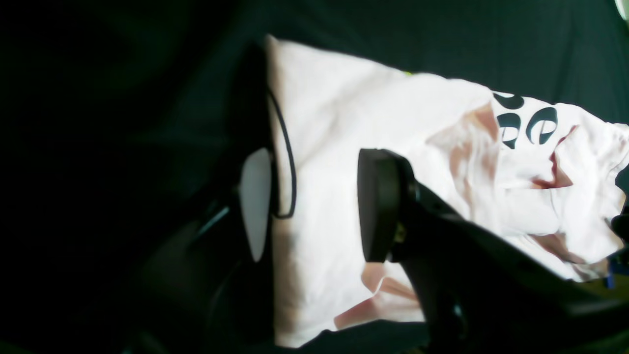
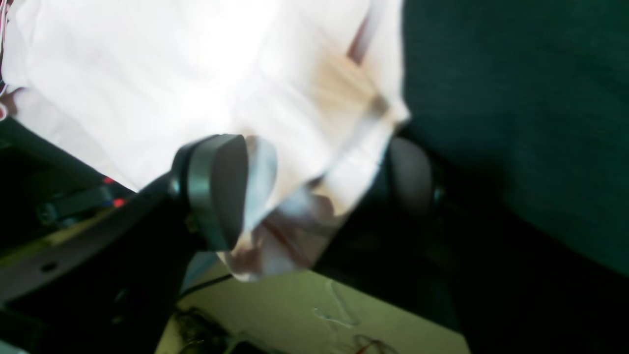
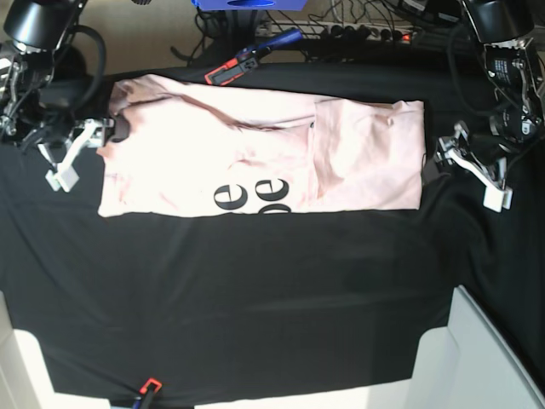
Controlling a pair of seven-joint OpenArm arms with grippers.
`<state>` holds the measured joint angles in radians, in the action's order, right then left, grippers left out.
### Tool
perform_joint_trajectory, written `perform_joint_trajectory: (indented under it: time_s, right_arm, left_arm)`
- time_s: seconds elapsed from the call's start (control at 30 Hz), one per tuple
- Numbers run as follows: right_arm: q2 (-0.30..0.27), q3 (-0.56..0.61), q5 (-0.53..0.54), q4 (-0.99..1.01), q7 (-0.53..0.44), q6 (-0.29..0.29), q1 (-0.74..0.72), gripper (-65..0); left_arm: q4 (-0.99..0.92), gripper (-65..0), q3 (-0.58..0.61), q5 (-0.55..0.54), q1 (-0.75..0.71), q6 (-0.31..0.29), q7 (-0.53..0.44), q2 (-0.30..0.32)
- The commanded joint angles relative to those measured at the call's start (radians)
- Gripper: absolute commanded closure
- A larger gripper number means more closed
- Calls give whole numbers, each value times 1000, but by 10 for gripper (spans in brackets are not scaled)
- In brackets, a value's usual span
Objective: Fold the T-shirt properly
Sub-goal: 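Grasp the shirt's end with the right gripper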
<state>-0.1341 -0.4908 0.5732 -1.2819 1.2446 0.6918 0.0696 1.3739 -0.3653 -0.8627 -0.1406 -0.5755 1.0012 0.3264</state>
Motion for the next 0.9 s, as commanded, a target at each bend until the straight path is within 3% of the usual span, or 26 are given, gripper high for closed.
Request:
perform_joint_trajectory:
  time_s: [0.0,0.23,0.43,0.6,0.73,0.8,0.87]
  right_arm:
    - [-14,-3,18,-8,-21,6,-21,-421]
    - [-8,2,21,55,-19,6,-46,-421]
    - [15,2,24,71,-16,6,-47,-419]
    - [29,10,155,107,21,6,-47,-419]
    - [26,70,166,101,16,6,-47,-416]
    - [27,86,166,103,13,6,-47,-380]
    - [29,106,164,107,10,6,-47,-302]
  left_arm:
    - [51,-287,-1,1,-4,-5,-14,24]
    - [175,-287,-4,162,-27,-5,-14,-16]
    - [174,-287,-4,165,-29,-5,-14,-17]
    - [175,-287,-4,164,-24,-5,-12,-17]
    - [175,-287,-4,164,-26,-5,-12,-17]
    - [175,-287,-4,164,-27,-5,-12,-17]
    - [175,-287,-4,164,-27,-5,-12,-17]
